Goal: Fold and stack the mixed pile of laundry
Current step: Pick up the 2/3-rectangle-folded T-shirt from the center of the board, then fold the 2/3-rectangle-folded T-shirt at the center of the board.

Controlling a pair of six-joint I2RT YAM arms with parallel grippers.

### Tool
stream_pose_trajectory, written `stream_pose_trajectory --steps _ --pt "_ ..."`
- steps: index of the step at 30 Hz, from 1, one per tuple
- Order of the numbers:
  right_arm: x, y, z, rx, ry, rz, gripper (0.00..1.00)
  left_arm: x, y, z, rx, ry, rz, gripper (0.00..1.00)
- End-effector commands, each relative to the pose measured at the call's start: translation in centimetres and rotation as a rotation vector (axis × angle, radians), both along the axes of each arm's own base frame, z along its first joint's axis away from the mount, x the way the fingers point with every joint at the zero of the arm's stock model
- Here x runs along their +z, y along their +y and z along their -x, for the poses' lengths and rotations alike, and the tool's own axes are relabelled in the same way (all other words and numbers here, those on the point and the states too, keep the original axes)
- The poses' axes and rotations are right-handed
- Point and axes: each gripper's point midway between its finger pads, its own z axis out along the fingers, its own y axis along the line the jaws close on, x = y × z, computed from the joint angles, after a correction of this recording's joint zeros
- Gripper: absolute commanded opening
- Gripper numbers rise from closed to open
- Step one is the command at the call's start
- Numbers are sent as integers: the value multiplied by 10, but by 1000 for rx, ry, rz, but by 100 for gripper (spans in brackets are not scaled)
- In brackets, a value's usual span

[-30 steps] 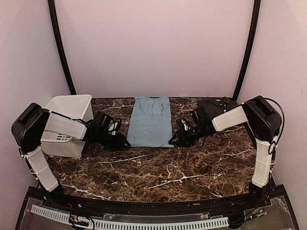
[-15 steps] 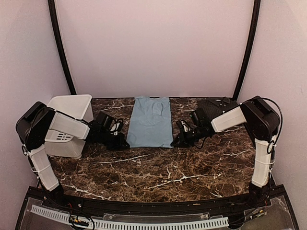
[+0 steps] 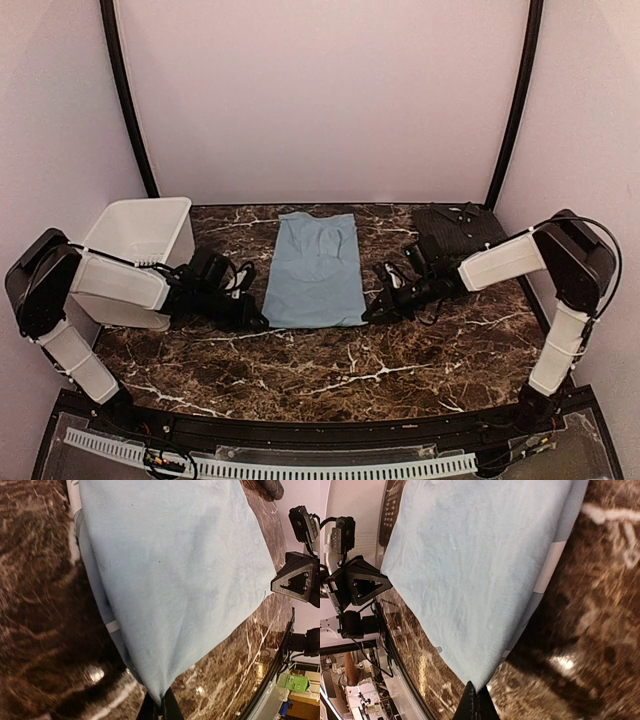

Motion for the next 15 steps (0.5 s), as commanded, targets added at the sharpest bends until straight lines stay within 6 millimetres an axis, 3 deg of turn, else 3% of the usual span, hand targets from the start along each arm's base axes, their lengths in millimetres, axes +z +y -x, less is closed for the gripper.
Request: stream_pose_trajectory --steps 1,3,6,9,15 --pt "11 0 41 1 33 -6 0 16 2 44 -26 47 21 0" --pt "18 0 56 3 39 -9 0 21 7 58 -23 61 36 0" --pt "35 -5 53 -22 1 12 0 34 15 58 6 32 19 0" --pt "49 -6 37 -34 -52 48 0 60 10 41 11 -44 14 0" --pt "62 -6 -7 -58 -95 61 0 75 5 -1 39 -116 -46 0"
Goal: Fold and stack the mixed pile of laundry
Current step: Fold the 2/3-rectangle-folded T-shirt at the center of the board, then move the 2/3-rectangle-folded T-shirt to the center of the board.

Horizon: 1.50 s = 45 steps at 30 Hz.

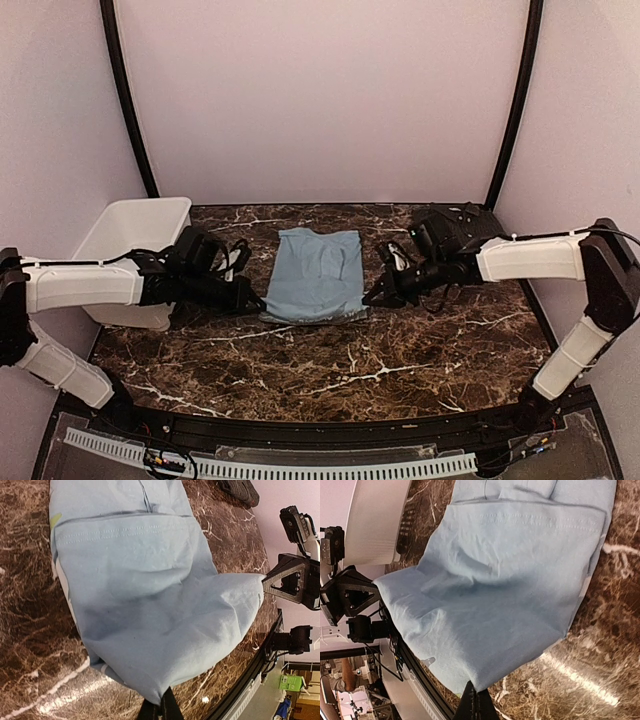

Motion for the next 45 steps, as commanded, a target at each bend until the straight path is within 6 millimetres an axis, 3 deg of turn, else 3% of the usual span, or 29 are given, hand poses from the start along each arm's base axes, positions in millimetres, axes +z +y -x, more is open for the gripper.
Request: stream_pose_trajectory --steps 1,9,14,17,19,20,21,24,29,33,38,41,42,45 --pt "3 -7 -39 -38 -48 43 0 3 6 -33 45 -46 -67 0" --pt "17 -2 -114 -68 -111 26 0 16 11 -120 125 -107 -25 0" --pt "26 -5 -157 -90 -140 14 0 21 5 -159 114 -145 -29 0" --pt "29 -10 -184 -111 -153 1 0 27 -1 -191 119 -176 -21 0" --pt "20 -13 -203 -127 -147 0 0 27 -5 -211 124 -191 -20 0" --pt "15 -13 -211 -129 -144 -4 0 9 -6 -217 123 -166 -40 0" --pt "8 -12 -219 -127 -136 -4 0 16 -8 -230 131 -187 -35 0" --pt "-17 -6 -236 -110 -112 -1 0 -15 -8 -251 145 -161 -76 0" --pt "-58 3 -252 -103 -65 -5 0 -57 -9 -261 132 -104 -99 0" --pt "-74 1 -242 -107 -27 9 0 -74 -11 -251 114 -59 -101 0" --pt "-73 -1 -204 -102 -16 21 0 -82 -12 -213 84 -22 -129 0" --pt "-79 4 -159 -79 20 25 0 -89 -6 -172 78 24 -147 0" --pt "-88 3 -135 -70 53 37 0 -89 -9 -161 69 24 -139 0" --pt "-91 9 -80 -49 90 34 0 -94 -3 -105 46 67 -155 0"
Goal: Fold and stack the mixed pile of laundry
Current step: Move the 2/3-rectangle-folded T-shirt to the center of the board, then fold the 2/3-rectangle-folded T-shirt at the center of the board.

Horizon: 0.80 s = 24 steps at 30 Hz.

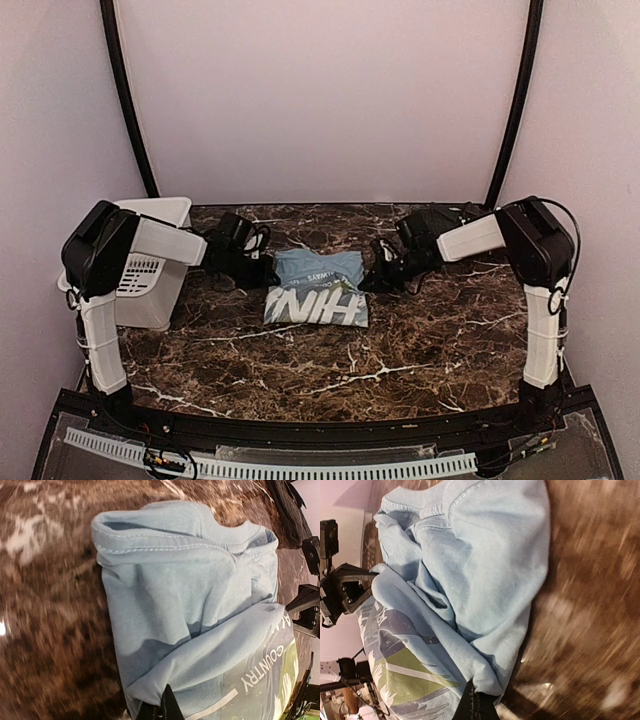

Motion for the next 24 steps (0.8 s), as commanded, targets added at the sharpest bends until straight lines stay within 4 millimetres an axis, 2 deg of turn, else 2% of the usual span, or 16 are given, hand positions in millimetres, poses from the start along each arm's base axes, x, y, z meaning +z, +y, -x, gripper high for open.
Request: stream_pose_trajectory --steps 1,2,3,4,5,7,9,12,13,16,18,24 --pt "-10 13 78 25 72 12 0 -12 12 78 -20 103 -59 0" --pt "-10 14 98 32 88 11 0 -10 14 98 -37 111 -65 0" --pt "-4 16 113 34 89 -2 0 1 14 106 -38 95 -53 0" --pt "-2 18 130 40 98 -4 0 -6 18 125 -52 120 -69 0" --pt "1 19 146 38 110 -2 0 -2 24 139 -49 122 -70 0" --pt "6 18 168 43 106 12 0 8 30 156 -50 115 -65 0" --pt "11 11 179 29 95 29 0 20 37 167 -40 98 -54 0" --pt "20 -1 184 9 72 50 0 36 47 175 -28 72 -59 0" --pt "25 -3 184 6 61 56 0 47 47 175 -30 46 -45 0" --pt "41 -7 184 8 39 62 0 61 52 177 -24 20 -52 0" --pt "54 -7 182 12 15 58 0 69 55 175 -25 -4 -62 0" --pt "74 -13 168 4 -27 85 0 90 57 159 -15 -56 -105 0"
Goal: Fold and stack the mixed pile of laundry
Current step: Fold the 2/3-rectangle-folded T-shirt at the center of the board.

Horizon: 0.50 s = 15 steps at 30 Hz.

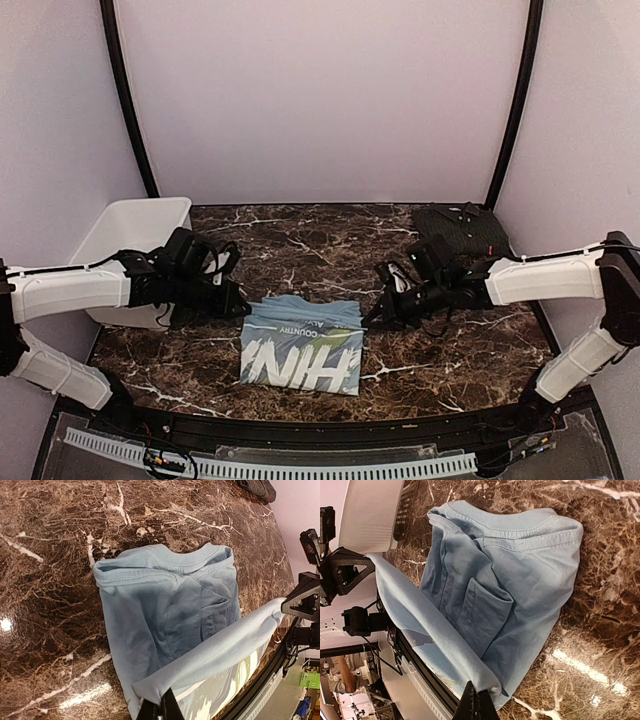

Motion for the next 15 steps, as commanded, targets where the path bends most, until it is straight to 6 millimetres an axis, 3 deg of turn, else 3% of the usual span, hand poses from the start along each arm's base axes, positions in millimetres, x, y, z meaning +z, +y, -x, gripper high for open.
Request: stream_pose_trajectory --steps 1,7,10,15 --pt "5 -18 -14 -38 -20 73 0 12 15 -14 42 -41 -79 0" --pt "5 -17 -51 -58 -46 54 0 15 15 -50 86 -67 -47 0" --pt "-1 -9 -74 -51 -61 40 0 -2 14 -69 102 -54 -43 0" --pt "-28 11 -108 -32 -55 40 0 -32 13 -103 142 -36 -48 0"
